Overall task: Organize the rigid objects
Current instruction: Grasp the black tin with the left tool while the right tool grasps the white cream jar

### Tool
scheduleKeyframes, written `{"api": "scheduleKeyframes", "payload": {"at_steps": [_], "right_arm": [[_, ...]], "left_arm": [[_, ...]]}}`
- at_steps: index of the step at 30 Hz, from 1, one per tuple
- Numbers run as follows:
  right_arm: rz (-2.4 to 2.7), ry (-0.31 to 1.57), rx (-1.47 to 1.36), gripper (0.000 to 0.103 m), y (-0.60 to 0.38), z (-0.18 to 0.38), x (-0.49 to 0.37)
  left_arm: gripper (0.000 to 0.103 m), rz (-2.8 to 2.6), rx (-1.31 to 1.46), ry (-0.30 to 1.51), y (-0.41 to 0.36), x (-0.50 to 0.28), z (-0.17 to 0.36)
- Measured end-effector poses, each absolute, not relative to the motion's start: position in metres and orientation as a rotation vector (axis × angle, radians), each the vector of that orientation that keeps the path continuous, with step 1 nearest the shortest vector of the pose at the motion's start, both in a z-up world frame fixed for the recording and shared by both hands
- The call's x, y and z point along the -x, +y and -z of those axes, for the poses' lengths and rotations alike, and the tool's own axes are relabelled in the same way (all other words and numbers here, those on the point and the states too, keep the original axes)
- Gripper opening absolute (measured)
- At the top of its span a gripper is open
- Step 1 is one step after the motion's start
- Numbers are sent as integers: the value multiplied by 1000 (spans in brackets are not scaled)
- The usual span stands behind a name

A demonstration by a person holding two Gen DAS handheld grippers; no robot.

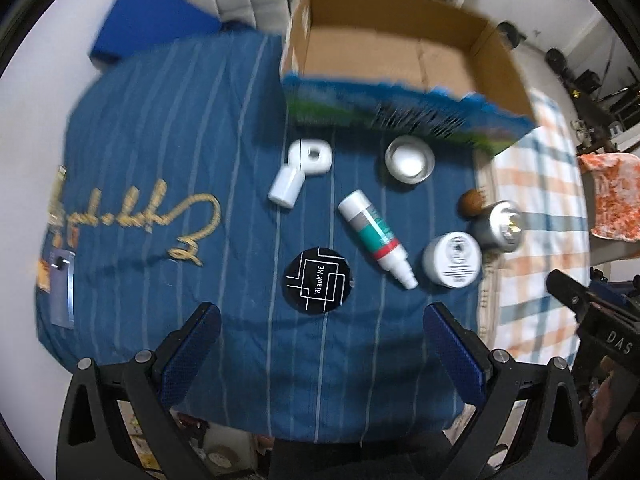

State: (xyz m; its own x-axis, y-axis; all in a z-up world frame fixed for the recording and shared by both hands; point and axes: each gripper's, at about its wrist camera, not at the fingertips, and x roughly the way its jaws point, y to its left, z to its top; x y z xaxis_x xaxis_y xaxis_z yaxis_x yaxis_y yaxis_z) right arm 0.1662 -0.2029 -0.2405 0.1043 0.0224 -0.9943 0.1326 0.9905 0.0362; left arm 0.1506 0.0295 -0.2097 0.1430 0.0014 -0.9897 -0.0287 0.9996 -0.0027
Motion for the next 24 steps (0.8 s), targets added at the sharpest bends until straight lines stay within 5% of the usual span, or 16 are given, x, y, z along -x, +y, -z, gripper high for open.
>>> {"api": "scheduleKeyframes", "payload": {"at_steps": [9,19,21,22,24], "right_arm": [[84,1610,-178,87,-165,353,-201],[113,1677,-273,70,-152,397,-221],[125,1690,-266,70,-148,403,-225],[132,1696,-267,70,-147,406,-227],[132,1705,-258,70,-142,411,-231]], "left_arm": [[103,-41,49,1623,40,-187,327],[103,-31,111,1757,52,-190,388],[92,-8,113,1761,50,-192,392],[74,-6,104,1761,48,-192,393],[75,4,90,1768,46,-191,397]]}}
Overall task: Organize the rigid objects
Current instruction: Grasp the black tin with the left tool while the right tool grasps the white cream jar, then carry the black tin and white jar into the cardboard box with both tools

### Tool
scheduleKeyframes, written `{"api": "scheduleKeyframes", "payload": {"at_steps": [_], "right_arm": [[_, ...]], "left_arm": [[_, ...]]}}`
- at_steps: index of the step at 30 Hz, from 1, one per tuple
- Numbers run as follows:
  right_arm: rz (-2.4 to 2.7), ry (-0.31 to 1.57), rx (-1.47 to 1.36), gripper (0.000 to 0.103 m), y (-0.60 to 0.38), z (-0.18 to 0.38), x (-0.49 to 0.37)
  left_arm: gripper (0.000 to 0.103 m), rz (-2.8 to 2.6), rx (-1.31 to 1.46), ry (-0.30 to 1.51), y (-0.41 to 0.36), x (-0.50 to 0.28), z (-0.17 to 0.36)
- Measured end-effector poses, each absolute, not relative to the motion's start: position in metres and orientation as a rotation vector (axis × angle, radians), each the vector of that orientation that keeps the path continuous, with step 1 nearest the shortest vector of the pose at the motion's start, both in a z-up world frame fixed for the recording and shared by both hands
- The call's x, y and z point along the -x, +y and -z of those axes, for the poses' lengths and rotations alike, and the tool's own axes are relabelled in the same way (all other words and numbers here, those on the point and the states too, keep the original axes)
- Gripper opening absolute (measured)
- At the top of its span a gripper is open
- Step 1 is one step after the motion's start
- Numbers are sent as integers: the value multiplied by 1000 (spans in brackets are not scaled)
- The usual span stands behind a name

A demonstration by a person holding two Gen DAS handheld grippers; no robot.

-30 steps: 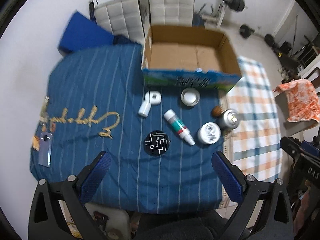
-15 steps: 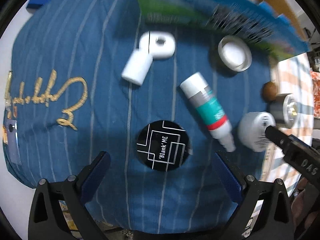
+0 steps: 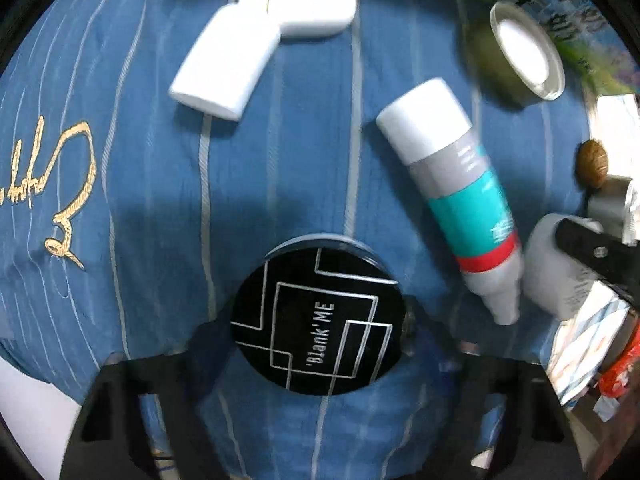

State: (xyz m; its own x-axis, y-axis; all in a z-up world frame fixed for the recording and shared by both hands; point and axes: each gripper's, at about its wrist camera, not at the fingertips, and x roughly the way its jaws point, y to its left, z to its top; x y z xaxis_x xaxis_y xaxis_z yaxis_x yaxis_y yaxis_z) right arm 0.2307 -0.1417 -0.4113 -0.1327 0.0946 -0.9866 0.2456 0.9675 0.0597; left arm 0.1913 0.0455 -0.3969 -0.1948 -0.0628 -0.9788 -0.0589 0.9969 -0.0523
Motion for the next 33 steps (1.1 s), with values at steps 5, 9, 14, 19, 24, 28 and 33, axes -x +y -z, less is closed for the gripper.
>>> {"api": "scheduleKeyframes", "payload": {"at_steps": [5,9,14,19,24,28,33], "right_arm": [[125,1759,-219,70,-135,414,-220],[121,1805,-179,70,-132,421,-197],[132,1834,-211,72,-131,438,-197],[150,1879,-208,74,-123,458,-195],[197,1842,-174,70,-110,462,-197],[188,1826,-141,69,-99,458,-182],[173,1781,-135,69,-95,436,-166]], "left_arm": [[74,4,27,1748,42,-183,394],[76,-1,17,1763,40,-165,395],[75,-13,24,1762,47,-159,394],[75,-11,29,1756,49,-174,399],[74,-6,13,1736,42,-170,399],[74,2,-33,1710,25,-160,390],[74,35,-27,1673,11,-157,361]]}}
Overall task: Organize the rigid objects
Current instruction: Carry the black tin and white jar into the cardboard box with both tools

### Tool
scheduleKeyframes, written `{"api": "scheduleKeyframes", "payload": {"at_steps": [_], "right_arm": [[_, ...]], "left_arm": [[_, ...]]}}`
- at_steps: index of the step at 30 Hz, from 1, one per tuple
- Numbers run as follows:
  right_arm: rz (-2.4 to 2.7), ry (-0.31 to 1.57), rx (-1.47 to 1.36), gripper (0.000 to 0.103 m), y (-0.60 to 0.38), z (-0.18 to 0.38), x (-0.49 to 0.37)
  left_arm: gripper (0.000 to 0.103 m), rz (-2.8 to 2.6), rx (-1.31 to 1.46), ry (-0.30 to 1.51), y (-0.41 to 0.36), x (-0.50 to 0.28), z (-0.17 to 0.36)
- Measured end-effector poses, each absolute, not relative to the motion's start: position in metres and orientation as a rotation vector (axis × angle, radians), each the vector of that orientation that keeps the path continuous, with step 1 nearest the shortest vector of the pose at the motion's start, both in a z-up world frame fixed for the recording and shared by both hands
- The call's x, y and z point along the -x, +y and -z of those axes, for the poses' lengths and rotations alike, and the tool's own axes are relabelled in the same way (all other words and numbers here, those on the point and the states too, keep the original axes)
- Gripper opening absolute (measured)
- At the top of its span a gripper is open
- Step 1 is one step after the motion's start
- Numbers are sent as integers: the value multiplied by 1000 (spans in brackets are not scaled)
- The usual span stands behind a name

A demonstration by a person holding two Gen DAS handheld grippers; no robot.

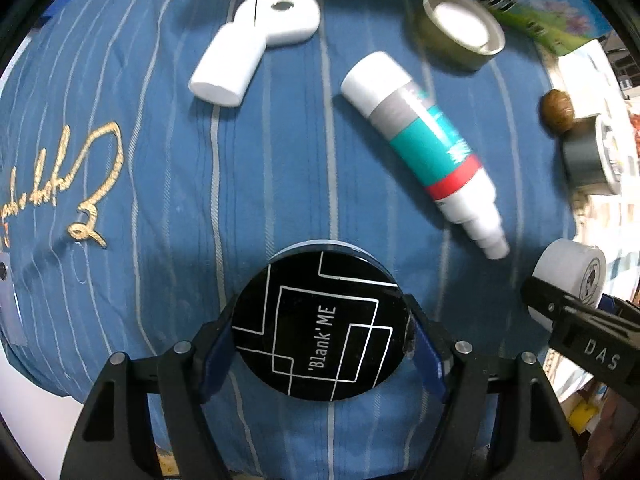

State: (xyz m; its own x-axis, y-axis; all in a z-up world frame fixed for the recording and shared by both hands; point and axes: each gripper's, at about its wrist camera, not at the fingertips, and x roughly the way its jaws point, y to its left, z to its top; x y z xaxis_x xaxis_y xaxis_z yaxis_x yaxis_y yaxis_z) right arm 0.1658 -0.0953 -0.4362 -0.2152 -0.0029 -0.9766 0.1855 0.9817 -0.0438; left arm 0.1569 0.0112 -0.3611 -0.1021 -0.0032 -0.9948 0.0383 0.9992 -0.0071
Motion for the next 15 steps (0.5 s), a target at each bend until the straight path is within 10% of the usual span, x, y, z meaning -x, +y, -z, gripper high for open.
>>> {"api": "scheduleKeyframes", "payload": {"at_steps": [15], "right_arm": [[68,1635,-191,69,-105,332,-141]], "left_arm": [[74,192,-15,1500,18,-159,249]]}}
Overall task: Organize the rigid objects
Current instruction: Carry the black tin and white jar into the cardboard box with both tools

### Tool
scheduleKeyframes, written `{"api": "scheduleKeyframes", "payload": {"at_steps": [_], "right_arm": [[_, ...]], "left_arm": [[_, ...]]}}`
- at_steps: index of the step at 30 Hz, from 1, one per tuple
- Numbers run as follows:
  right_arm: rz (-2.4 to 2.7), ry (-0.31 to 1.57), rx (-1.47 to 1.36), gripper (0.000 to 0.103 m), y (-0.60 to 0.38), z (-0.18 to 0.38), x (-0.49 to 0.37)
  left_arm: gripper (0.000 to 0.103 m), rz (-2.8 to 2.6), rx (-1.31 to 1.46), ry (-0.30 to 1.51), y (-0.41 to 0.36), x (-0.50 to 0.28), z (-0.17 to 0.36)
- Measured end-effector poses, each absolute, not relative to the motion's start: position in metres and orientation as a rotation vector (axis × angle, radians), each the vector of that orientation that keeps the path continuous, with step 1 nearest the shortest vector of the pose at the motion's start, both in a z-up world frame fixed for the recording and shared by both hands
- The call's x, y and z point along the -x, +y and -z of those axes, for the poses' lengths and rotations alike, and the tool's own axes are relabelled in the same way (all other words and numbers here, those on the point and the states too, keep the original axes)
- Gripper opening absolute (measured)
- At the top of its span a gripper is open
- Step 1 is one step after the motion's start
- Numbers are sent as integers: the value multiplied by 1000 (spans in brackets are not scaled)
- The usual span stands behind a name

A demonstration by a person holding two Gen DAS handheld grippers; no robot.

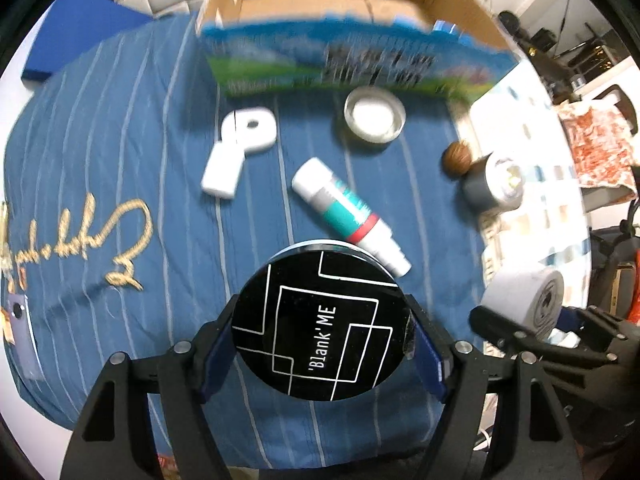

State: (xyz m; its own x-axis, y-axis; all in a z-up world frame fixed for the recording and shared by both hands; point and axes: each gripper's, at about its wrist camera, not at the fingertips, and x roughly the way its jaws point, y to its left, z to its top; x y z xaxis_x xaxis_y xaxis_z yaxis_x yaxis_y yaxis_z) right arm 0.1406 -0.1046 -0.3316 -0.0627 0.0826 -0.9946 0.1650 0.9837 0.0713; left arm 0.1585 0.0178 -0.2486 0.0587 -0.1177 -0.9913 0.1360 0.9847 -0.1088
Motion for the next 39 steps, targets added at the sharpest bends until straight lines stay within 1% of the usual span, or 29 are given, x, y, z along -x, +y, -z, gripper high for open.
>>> {"api": "scheduleKeyframes", "payload": {"at_steps": [5,7,9,12,16,20,25,29,34,39], "right_arm": [[19,1577,-225,69,-112,291,-145],[4,1548,-229,69,-116,263,-157],[-19,1525,-235,69,-122,252,-170],[-45,1494,-227,69,-123,229,-194],[-62,1452,-197,69,-131,211,-244],[-70,1417,-165,69,-137,201,-299],[-81,1428,-135,69,-145,220,-377],[-79,1457,-110,69,-151,250,-437],[-81,1506,-74,69,-152,294,-487],[-95,1549,-23,70,-148,337,-525]], "left_arm": [[74,231,23,1423,21,-162,204],[74,253,43,1400,20,-168,187],[74,273,64,1380,13,-180,176],[74,289,85,1340,7,-203,158],[74,306,113,1299,-2,-247,134],[74,332,153,1304,-13,-303,128],[74,315,163,1333,-29,-375,146],[74,302,165,1378,-41,-429,174],[74,283,172,1434,-48,-486,216],[74,279,214,1524,-48,-519,262]]}}
